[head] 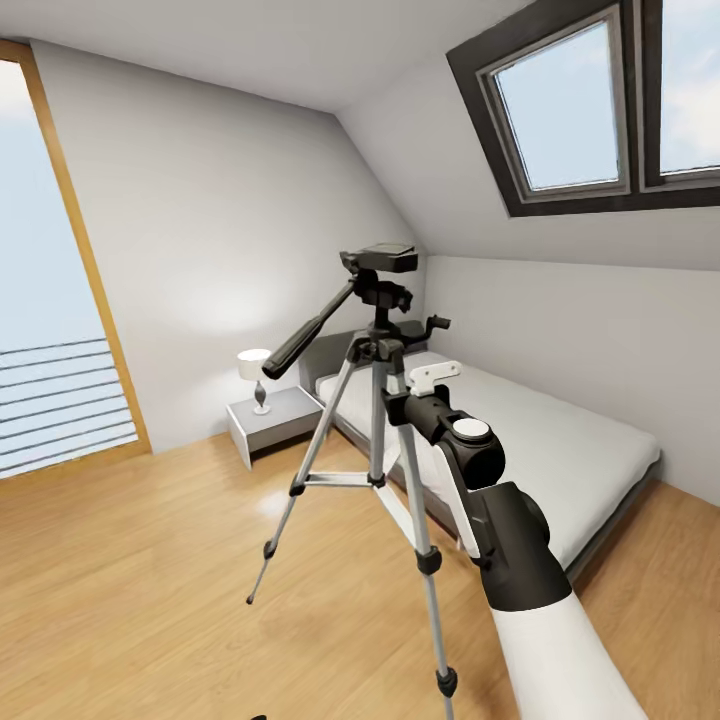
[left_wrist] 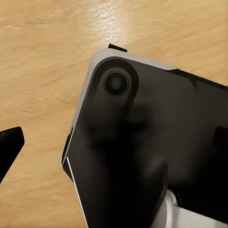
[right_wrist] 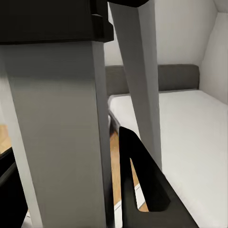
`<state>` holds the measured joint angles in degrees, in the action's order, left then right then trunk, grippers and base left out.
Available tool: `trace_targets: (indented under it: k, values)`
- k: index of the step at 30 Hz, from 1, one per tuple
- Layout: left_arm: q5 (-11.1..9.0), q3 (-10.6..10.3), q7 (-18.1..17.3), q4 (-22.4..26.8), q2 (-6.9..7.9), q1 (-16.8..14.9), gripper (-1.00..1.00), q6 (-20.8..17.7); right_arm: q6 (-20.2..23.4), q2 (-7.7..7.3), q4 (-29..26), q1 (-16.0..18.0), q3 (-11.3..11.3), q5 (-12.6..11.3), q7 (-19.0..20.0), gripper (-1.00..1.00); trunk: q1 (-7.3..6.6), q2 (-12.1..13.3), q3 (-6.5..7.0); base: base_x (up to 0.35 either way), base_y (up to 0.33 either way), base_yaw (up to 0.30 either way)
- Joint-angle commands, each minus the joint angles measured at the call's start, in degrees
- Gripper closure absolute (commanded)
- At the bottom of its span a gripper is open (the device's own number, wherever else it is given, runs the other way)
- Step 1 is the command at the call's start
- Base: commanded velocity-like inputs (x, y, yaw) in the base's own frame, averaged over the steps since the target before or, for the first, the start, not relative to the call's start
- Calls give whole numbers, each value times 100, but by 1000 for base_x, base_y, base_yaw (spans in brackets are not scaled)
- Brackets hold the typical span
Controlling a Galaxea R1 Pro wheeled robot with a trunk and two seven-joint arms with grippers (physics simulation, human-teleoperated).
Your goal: Attach the digital camera to the camera tripod in the bedroom.
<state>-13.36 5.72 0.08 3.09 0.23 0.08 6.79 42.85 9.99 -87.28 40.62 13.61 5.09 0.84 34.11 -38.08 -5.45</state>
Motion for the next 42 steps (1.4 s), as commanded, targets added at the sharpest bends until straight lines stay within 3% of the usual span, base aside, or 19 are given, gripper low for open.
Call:
trace_targets:
  k: [1, 19, 42]
  values:
    - [9, 43, 1, 8, -3, 1, -100, 6, 41, 1, -8, 7, 4, 62, 75, 100, 2, -8, -8, 0, -3, 0]
    - [9, 43, 1, 8, -5, 1, -100, 11, 79, 1, 15, -17, -10, 69, 849, 100, 2, -8, -8, 0, 0, 0]
    - [9, 42, -4, 8, 0, 1, -100, 7, 92, 1, 17, -18, -33, 63, 923, 100, 2, -8, -8, 18, 0, 0]
